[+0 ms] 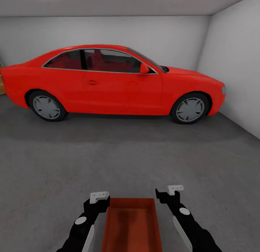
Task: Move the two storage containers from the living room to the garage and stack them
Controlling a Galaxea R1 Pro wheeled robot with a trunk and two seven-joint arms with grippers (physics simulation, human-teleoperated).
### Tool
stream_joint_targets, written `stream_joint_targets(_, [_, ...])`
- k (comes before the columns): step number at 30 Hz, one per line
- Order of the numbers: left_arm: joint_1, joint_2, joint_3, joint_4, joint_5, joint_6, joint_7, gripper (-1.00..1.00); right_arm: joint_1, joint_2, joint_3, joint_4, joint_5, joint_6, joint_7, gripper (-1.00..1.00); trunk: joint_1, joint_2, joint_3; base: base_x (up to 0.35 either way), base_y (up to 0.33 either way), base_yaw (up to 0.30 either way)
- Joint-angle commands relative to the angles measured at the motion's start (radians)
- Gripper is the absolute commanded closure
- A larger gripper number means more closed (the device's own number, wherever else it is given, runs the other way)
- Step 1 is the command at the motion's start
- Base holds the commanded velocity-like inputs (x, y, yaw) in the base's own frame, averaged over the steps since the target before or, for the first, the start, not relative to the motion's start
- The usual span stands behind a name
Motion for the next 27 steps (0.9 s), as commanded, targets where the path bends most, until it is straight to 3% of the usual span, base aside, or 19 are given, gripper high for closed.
stream_joint_targets(1, [0.0, 0.0, -0.001, -0.002, -0.003, 0.005, 0.004, -1.0, -0.001, -0.002, 0.006, -0.002, -0.01, 0.004, -0.008, -1.0, 0.0, 0.0, -0.001, 0.0, 0.0, 0.0])
stream_joint_targets(4, [0.0, 0.0, -0.001, -0.002, -0.003, 0.005, 0.004, -1.0, -0.001, -0.002, 0.002, -0.002, -0.01, 0.004, -0.008, -1.0, 0.0, 0.0, -0.001, 0.0, 0.0, 0.0])
stream_joint_targets(10, [0.0, 0.0, -0.001, -0.002, -0.003, 0.004, 0.006, -1.0, -0.001, -0.002, -0.045, -0.003, -0.009, 0.005, -0.007, -1.0, 0.0, 0.0, -0.001, 0.0, 0.0, 0.0])
stream_joint_targets(27, [0.0, 0.0, 0.0, -0.002, -0.002, 0.004, 0.009, -1.0, -0.001, -0.002, -0.051, -0.003, -0.01, 0.004, -0.006, -1.0, 0.0, 0.0, -0.001, 0.0, 0.0, 0.0])
